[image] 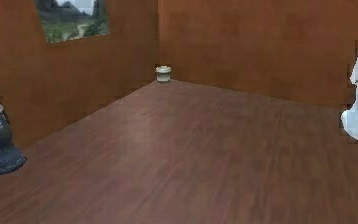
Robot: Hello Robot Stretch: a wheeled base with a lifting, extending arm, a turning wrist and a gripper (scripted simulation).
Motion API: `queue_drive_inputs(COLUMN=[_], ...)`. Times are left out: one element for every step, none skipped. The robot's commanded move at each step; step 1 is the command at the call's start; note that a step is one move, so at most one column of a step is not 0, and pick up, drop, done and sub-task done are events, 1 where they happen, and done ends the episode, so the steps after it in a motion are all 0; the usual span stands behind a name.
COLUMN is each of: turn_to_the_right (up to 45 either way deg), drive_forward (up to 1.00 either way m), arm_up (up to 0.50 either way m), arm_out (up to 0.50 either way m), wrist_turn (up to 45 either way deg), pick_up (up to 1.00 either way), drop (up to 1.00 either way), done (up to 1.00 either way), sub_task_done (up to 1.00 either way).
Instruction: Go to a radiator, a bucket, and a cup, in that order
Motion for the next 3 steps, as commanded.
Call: queue_drive_inputs(turn_to_the_right=[0.0,0.0,3.0], drive_forward=[1.00,1.00,0.00], arm_up=[0.00,0.00,0.00], arm_out=[0.00,0.00,0.00], wrist_turn=[0.0,0.0,0.0], pick_up=[0.00,0.00,0.00], drop=[0.00,0.00,0.00], done=[0.00,0.00,0.00], sub_task_done=[0.00,0.00,0.00])
